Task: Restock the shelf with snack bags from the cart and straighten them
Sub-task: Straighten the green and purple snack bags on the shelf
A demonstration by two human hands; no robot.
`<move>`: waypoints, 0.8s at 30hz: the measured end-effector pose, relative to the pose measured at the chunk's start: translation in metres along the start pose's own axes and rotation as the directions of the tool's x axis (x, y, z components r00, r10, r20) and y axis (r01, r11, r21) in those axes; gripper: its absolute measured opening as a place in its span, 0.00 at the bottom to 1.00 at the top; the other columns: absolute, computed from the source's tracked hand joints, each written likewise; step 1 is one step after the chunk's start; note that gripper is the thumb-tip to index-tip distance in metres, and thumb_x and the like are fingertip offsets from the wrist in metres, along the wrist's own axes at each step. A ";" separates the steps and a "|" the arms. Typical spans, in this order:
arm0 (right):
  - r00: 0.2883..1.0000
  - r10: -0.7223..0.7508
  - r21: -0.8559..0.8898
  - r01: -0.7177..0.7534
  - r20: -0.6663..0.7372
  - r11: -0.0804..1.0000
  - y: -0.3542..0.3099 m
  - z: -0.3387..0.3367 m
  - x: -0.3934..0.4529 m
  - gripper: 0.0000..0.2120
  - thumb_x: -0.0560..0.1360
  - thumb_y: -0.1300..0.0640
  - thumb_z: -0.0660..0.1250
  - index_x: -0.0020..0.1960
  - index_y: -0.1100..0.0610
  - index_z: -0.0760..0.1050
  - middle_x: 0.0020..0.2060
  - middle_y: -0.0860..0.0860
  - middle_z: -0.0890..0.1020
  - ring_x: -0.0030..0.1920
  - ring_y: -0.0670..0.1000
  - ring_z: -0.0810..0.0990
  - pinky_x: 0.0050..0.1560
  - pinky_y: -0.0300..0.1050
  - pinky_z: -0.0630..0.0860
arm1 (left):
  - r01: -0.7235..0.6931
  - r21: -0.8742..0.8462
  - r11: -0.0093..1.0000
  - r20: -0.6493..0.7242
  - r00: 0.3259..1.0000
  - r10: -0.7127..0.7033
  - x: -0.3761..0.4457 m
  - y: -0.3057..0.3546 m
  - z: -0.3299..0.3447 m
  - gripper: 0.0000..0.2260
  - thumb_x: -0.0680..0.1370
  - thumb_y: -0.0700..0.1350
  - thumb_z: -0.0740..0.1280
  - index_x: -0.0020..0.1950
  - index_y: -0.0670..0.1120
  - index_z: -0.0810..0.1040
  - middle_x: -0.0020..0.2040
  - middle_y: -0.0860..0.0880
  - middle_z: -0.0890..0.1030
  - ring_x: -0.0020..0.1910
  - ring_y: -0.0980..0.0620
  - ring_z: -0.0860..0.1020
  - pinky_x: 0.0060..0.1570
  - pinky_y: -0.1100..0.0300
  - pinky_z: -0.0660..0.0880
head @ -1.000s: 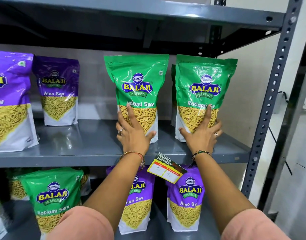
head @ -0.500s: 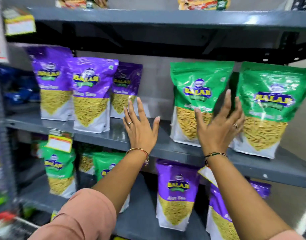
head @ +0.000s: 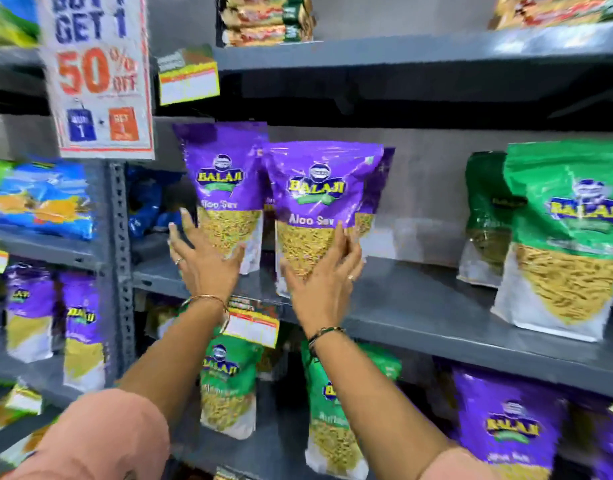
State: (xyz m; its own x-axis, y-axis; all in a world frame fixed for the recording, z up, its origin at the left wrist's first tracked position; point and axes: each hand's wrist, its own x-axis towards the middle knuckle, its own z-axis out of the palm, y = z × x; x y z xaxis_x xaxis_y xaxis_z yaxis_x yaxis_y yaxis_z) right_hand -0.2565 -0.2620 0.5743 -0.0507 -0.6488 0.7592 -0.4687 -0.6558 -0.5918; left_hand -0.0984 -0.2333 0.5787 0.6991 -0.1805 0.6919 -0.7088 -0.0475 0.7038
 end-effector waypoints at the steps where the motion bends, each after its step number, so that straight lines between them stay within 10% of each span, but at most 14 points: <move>1: 0.999 0.040 -0.057 -0.040 0.005 0.998 -0.001 0.011 -0.001 0.53 0.62 0.40 0.74 0.76 0.53 0.49 0.74 0.58 0.56 0.71 0.60 0.58 0.70 0.55 0.62 | 0.002 -0.008 1.000 0.055 0.998 -0.002 0.010 -0.009 0.003 0.50 0.66 0.56 0.74 0.76 0.41 0.47 0.73 0.32 0.55 0.74 0.36 0.54 0.72 0.42 0.54; 7: 0.994 0.106 -0.214 -0.106 -0.013 0.971 0.009 0.035 0.006 0.58 0.59 0.39 0.76 0.76 0.55 0.44 0.73 0.62 0.56 0.67 0.64 0.62 0.67 0.58 0.66 | 0.066 -0.041 0.997 0.277 0.960 -0.052 0.031 -0.033 0.026 0.56 0.61 0.53 0.79 0.75 0.42 0.44 0.71 0.32 0.59 0.69 0.33 0.61 0.67 0.41 0.62; 24: 0.981 0.195 -0.301 -0.191 -0.017 0.934 0.026 0.046 0.033 0.59 0.58 0.43 0.79 0.74 0.51 0.42 0.69 0.62 0.58 0.61 0.64 0.64 0.60 0.56 0.72 | 0.027 0.111 0.993 0.251 0.967 -0.054 0.026 -0.043 0.034 0.50 0.66 0.55 0.75 0.75 0.53 0.42 0.71 0.35 0.61 0.65 0.32 0.67 0.56 0.37 0.72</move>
State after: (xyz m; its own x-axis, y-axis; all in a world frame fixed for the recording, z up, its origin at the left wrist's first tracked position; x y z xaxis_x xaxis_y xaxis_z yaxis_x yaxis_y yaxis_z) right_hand -0.2302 -0.3187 0.5715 -0.1566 -0.7576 0.6336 -0.6935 -0.3724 -0.6167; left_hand -0.0526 -0.2693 0.5606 0.6902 -0.4183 0.5904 -0.6961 -0.1610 0.6997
